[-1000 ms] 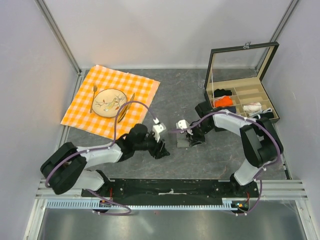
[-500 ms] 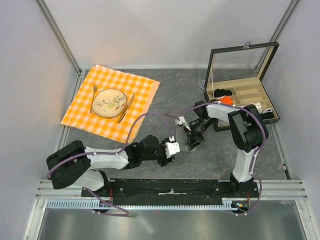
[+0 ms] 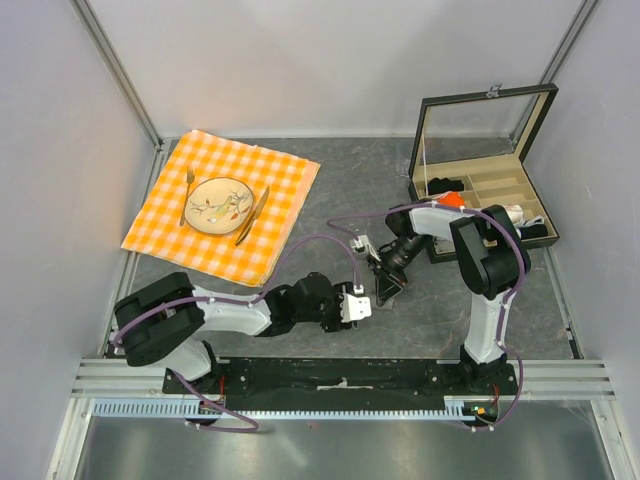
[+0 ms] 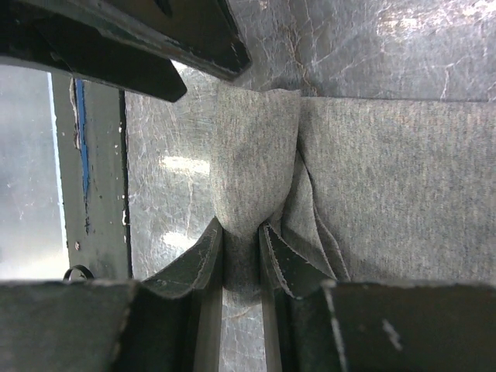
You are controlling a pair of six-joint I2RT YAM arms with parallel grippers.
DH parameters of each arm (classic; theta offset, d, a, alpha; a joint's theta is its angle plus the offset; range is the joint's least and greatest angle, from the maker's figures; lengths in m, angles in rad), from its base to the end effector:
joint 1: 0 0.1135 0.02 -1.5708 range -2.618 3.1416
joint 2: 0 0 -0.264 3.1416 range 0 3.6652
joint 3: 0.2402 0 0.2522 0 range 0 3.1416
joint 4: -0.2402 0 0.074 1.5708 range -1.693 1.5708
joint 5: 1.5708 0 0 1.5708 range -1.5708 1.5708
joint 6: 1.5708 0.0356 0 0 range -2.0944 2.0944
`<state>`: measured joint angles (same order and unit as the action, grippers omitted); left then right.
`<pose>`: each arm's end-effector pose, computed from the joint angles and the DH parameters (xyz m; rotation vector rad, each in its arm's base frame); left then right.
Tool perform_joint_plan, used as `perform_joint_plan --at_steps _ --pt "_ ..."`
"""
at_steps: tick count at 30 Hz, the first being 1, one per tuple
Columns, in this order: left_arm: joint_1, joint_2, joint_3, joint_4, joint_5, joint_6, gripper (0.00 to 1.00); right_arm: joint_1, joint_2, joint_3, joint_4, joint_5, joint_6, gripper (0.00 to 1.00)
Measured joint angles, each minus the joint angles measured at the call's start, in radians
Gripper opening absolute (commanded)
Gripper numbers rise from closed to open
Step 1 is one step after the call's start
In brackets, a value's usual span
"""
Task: Roll the underwear
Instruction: Roll the underwear to the center of the board.
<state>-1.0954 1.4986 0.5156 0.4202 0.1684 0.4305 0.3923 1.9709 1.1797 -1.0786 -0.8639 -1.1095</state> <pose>0.1224 -0.2508 0.1480 1.5771 1.5030 -0.5653 0.2753 0.1432 0.1318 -1.7609 2.1705 1.3510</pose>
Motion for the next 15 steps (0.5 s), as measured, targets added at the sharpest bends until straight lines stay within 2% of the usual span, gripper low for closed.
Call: perform_joint_plan --at_steps 8,11,15 --pt "-0.008 0.085 0.106 -0.002 -0.006 0.063 0.63 -0.001 0.005 0.0 -0.007 -0.003 0.003 0.2" --pt "-0.01 0.125 0.137 -0.003 -0.006 0.079 0.55 -0.002 0.005 0.0 -0.007 -0.004 0.003 0.21" --pt "-0.011 0.183 0.165 -0.027 -0.008 0.095 0.33 -0.004 0.005 0.0 -0.007 -0.005 0.003 0.23"
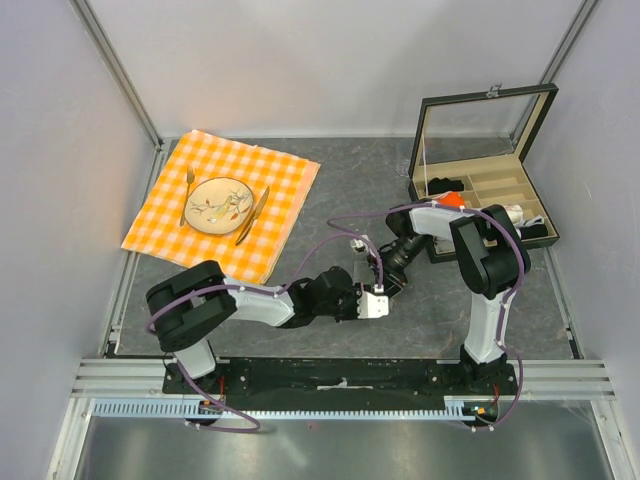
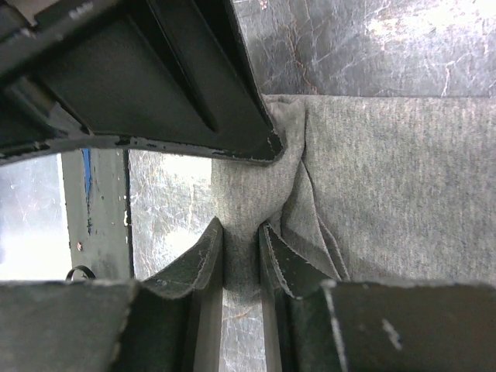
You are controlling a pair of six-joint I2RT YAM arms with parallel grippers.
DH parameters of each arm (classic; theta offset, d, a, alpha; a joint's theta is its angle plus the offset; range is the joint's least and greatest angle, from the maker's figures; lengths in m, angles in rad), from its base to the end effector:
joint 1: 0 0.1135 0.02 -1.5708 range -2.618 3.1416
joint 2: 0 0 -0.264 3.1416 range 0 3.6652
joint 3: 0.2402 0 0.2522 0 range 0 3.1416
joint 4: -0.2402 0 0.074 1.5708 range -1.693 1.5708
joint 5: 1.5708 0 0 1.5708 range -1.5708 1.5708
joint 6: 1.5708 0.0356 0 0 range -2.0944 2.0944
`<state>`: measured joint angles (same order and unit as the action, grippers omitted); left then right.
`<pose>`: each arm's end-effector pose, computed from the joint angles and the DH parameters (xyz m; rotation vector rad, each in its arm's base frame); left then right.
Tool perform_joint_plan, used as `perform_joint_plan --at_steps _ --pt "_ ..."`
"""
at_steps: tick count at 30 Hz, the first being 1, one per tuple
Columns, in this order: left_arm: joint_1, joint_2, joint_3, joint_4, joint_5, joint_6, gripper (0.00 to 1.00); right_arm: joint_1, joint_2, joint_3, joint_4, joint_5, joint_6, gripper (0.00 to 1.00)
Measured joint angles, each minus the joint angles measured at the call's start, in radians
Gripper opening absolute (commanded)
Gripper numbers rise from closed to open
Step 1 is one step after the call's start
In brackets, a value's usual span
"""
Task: Roll the underwear
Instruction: Roll the underwear to the center of the board.
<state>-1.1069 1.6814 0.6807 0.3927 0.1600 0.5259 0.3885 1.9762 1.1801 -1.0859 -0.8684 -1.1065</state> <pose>0.1388 -0.2900 0.1397 1.6757 1.4477 -0.5010 0.2753 0.1421 0.1307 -1.7479 2.1843 1.3651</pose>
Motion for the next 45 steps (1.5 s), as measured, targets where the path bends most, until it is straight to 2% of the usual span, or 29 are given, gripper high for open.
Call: perform_joint_plan --at_steps 2,4,5,10,13,16,20,23,26,29,33,40,45 --pt "0.0 0.026 0.016 -0.002 -0.006 0.004 0.27 -0.001 0.0 0.0 -0.001 0.0 0.0 0.26" --pt "0.001 0.034 0.034 -0.019 -0.011 0.005 0.08 -0.005 -0.001 0.0 -0.006 -0.001 0.0 0.31" --pt "0.001 0.037 0.047 -0.034 -0.01 0.005 0.02 -0.009 -0.002 0.0 -0.008 0.0 0.0 0.32" --pt "0.027 0.054 0.121 -0.133 0.027 -0.047 0.02 -0.058 -0.064 -0.007 0.017 0.022 0.003 0.42" --pt "0.079 0.066 0.16 -0.195 0.106 -0.108 0.02 -0.129 -0.164 -0.019 0.071 0.043 0.02 0.47" --pt "0.145 0.1 0.222 -0.274 0.217 -0.177 0.02 -0.227 -0.305 -0.044 0.151 0.061 0.041 0.48" --pt "0.221 0.188 0.343 -0.373 0.376 -0.264 0.04 -0.314 -0.463 -0.099 0.232 0.064 0.028 0.48" --pt "0.277 0.277 0.454 -0.459 0.501 -0.34 0.08 -0.306 -0.552 -0.188 0.251 0.035 -0.051 0.54" --pt "0.327 0.372 0.568 -0.55 0.622 -0.428 0.12 -0.246 -0.616 -0.296 0.269 0.036 -0.121 0.57" --pt "0.36 0.447 0.654 -0.627 0.714 -0.499 0.16 -0.119 -0.663 -0.4 0.347 0.092 -0.129 0.59" --pt "0.372 0.488 0.71 -0.691 0.748 -0.546 0.22 0.03 -0.691 -0.494 0.48 0.201 -0.122 0.59" --pt "0.374 0.502 0.74 -0.734 0.74 -0.582 0.28 0.113 -0.657 -0.514 0.656 0.349 -0.114 0.58" --pt "0.378 0.501 0.739 -0.725 0.729 -0.62 0.35 0.136 -0.605 -0.531 0.711 0.414 -0.124 0.47"
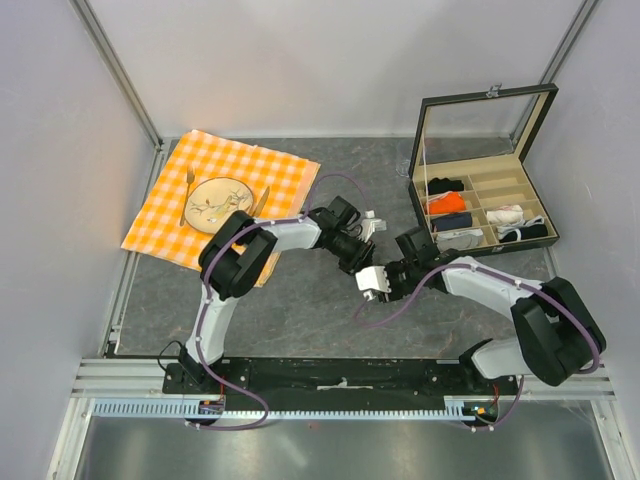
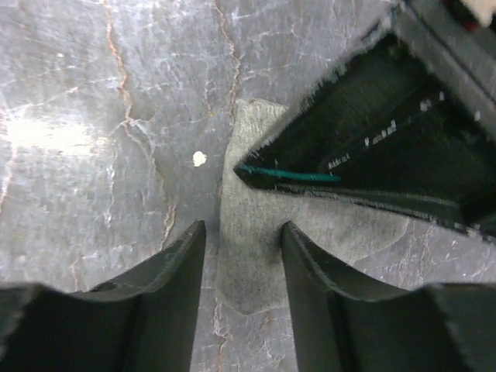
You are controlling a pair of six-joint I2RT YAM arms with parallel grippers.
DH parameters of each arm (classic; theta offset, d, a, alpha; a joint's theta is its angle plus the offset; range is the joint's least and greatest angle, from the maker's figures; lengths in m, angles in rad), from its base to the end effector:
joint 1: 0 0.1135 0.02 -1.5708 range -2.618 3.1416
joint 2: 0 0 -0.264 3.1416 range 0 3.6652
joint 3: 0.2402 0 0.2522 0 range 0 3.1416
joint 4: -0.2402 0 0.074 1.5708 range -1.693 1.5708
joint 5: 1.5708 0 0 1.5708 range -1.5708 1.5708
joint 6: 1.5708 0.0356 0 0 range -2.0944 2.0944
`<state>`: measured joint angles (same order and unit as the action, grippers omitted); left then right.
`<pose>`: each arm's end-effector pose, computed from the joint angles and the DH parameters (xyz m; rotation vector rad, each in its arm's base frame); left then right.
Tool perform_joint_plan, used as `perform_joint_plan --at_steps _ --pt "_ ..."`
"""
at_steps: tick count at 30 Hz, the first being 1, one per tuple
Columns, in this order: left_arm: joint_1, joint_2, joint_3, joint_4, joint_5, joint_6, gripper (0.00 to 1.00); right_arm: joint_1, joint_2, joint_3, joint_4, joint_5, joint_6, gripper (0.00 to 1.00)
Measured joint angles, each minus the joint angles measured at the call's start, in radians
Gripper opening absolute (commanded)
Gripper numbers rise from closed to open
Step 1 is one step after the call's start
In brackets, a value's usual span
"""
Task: Roll the underwear
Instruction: Roll the underwear to the center of the board.
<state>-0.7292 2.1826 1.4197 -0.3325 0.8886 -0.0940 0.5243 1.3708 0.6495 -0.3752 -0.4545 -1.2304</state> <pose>0.3054 -0.3100 0.1180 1.1429 2.4761 -1.4446 0.1995 0.1334 0.1612 -2.0327 1.5059 0.3370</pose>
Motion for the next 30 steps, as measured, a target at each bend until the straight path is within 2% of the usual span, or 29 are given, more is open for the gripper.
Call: perform_joint_plan --at_steps 1,5,9,13,16,19,24,30 --pt "0.003 -0.01 -0.019 0.028 -0.002 -0.02 0.36 0.0 0.005 0.0 0.007 0.006 -0.003 0.45" --pt "0.024 -0.132 -0.201 0.21 -0.079 -0.091 0.58 0.003 0.027 0.006 0.034 0.035 -0.002 0.28" --pt "0.047 -0.288 -0.396 0.375 -0.18 -0.108 0.61 -0.018 0.067 0.057 -0.01 0.014 0.025 0.23" --pt "0.056 -0.482 -0.631 0.586 -0.24 -0.092 0.63 -0.102 0.139 0.15 -0.13 -0.1 0.048 0.21" --pt "0.036 -0.629 -0.801 0.741 -0.263 -0.028 0.64 -0.161 0.222 0.237 -0.254 -0.195 0.045 0.2" --pt "-0.034 -0.739 -0.925 0.843 -0.29 0.101 0.65 -0.191 0.354 0.356 -0.425 -0.294 0.015 0.18" --pt "-0.192 -0.77 -0.953 0.85 -0.364 0.303 0.65 -0.204 0.553 0.494 -0.662 -0.43 -0.015 0.19" --pt "-0.323 -0.687 -0.837 0.772 -0.506 0.491 0.66 -0.229 0.621 0.499 -0.8 -0.467 -0.013 0.2"
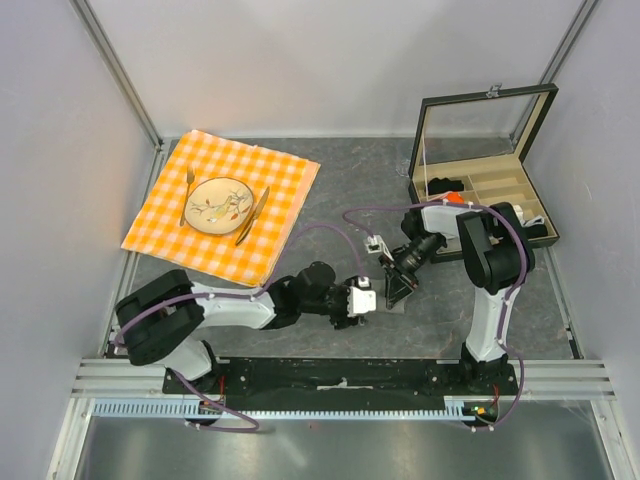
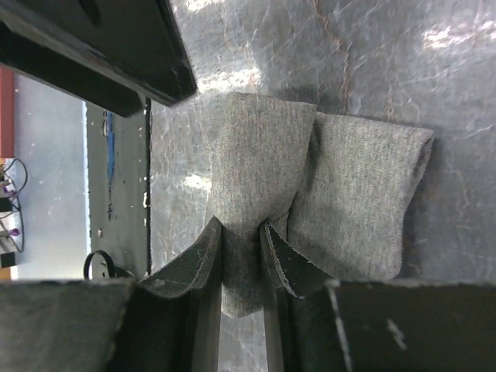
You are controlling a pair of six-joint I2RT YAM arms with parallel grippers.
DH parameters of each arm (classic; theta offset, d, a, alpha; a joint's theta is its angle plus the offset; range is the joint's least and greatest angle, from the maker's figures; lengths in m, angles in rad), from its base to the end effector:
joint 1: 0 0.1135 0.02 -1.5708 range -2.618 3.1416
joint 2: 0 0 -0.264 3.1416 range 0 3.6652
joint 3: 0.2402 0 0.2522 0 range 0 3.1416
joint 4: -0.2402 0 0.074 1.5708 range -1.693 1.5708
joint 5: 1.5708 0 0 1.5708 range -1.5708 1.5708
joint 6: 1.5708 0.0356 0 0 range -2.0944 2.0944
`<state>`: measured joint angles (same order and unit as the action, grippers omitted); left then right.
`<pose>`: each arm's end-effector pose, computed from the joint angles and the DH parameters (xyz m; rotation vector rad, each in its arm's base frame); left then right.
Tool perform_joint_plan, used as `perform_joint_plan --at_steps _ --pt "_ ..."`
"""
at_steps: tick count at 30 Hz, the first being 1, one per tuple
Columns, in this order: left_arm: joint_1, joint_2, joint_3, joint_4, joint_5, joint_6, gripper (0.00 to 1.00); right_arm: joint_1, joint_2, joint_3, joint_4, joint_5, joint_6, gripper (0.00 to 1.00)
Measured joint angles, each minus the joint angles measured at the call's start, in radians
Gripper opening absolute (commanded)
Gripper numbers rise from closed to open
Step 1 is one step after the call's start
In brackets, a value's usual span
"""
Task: Roll the underwear
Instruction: Roll the underwear to the center of the board.
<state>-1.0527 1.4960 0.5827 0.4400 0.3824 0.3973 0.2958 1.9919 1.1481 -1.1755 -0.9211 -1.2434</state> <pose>0.1334 -0.2609 0.1708 1.5691 1.3986 -0.7933 0.2731 0.1129 0.1252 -1.6647 2.1586 1.4777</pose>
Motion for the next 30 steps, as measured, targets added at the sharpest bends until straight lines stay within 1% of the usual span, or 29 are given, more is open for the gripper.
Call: perform_joint_plan --at_steps 6,7,10,11,13,14,16,17,18,21,23,30 --pt "-0.039 0.123 0.095 -0.055 -0.085 0.092 0.65 -0.002 0.009 0.0 -0.027 0.002 0.006 0.21" --pt "-0.042 0.141 0.108 -0.064 -0.093 0.1 0.65 -0.002 0.01 0.0 -0.027 0.003 0.008 0.21" --pt "-0.045 0.186 0.146 -0.093 -0.114 0.115 0.58 -0.002 0.011 0.0 -0.026 0.003 0.015 0.22" --pt "-0.047 0.205 0.162 -0.099 -0.124 0.12 0.5 -0.002 0.011 0.0 -0.026 0.005 0.017 0.23" --pt "-0.048 0.233 0.189 -0.115 -0.142 0.124 0.39 -0.002 0.01 -0.001 -0.023 0.006 0.022 0.24" --pt "-0.048 0.249 0.206 -0.126 -0.148 0.128 0.28 -0.002 0.01 -0.002 -0.022 0.006 0.024 0.26" --pt "-0.048 0.273 0.236 -0.156 -0.154 0.13 0.15 -0.002 0.008 -0.005 -0.018 0.01 0.032 0.29" --pt "-0.048 0.282 0.252 -0.171 -0.154 0.132 0.06 -0.004 0.004 -0.008 -0.015 0.013 0.036 0.31" --pt "-0.049 0.288 0.267 -0.188 -0.154 0.132 0.02 -0.008 -0.003 -0.011 -0.014 0.018 0.042 0.32" --pt "-0.047 0.306 0.307 -0.228 -0.151 0.131 0.02 -0.025 -0.047 -0.028 0.015 0.047 0.056 0.38" --pt "-0.039 0.317 0.326 -0.241 -0.134 0.126 0.02 -0.042 -0.105 -0.048 0.057 0.074 0.072 0.44" --pt "0.029 0.383 0.445 -0.36 0.001 0.072 0.02 -0.117 -0.317 -0.091 0.176 0.142 0.13 0.57"
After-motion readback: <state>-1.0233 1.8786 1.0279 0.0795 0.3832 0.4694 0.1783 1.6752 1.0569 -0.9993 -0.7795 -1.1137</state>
